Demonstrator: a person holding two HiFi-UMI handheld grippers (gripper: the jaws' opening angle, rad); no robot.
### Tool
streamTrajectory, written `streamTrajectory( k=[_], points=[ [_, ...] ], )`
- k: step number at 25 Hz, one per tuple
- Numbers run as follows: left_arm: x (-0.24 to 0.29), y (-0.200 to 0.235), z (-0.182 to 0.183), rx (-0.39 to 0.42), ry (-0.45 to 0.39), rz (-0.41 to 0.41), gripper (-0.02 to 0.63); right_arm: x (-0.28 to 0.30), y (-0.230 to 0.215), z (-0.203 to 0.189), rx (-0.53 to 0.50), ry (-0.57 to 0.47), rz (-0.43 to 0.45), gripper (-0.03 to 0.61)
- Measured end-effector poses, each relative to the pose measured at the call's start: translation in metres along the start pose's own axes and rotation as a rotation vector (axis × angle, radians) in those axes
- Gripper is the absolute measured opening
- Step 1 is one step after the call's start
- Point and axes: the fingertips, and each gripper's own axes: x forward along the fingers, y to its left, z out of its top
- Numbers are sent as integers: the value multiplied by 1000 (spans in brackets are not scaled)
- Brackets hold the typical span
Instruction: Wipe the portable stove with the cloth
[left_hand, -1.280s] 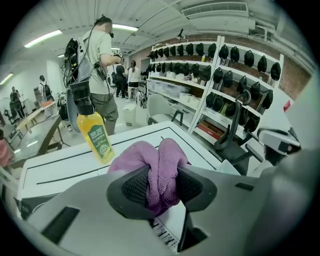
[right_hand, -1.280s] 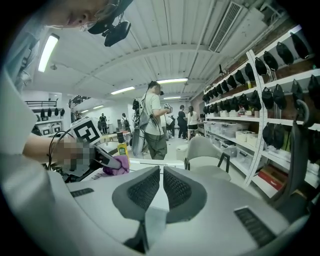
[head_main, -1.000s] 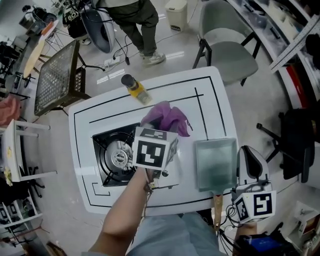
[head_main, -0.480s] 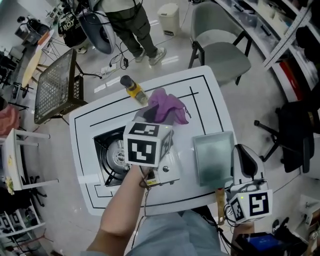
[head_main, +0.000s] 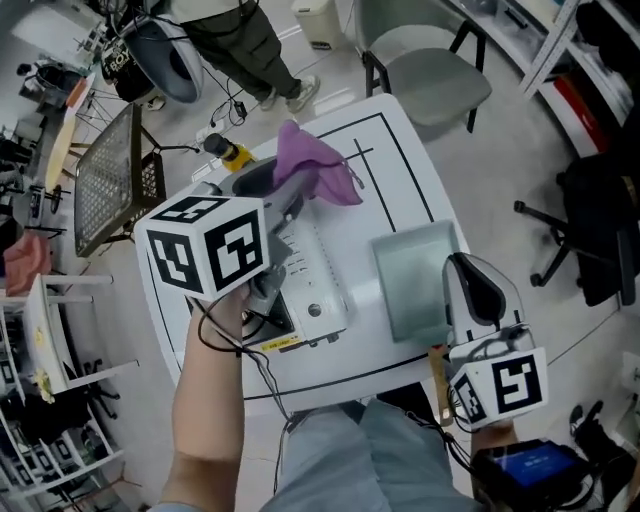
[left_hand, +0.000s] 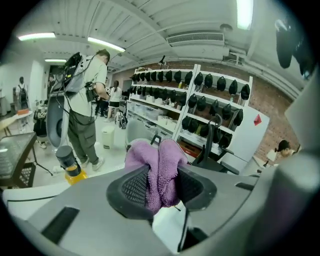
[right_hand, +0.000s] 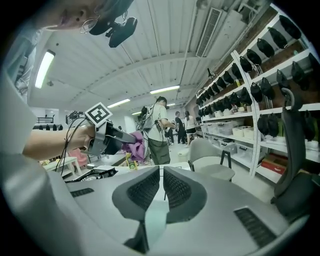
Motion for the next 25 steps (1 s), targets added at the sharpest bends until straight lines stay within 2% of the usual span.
streamTrajectory(
  k=[3,5,11,15,19,25],
  points=[
    [4,5,-9,-51,12,-98,152,2,-6,-6,-10,7,-31,54],
    [6,17,-20,-59,50,-128,152,4,-4,-11,-15,14,-57,54],
    [5,58,-66,-28,239,-108,152,5,21,-23,-36,59,-108,54],
    [2,86,-86,-23,317,-103,151,16,36,-25,-62,64,-124,54],
    [-1,111,-100,-14,358,-70,150,12,33,-22,-99,71,-153,54],
    [-7,125,-105,-30,362,-68,150,-28,2,-10,-107,45,-274,54]
  ],
)
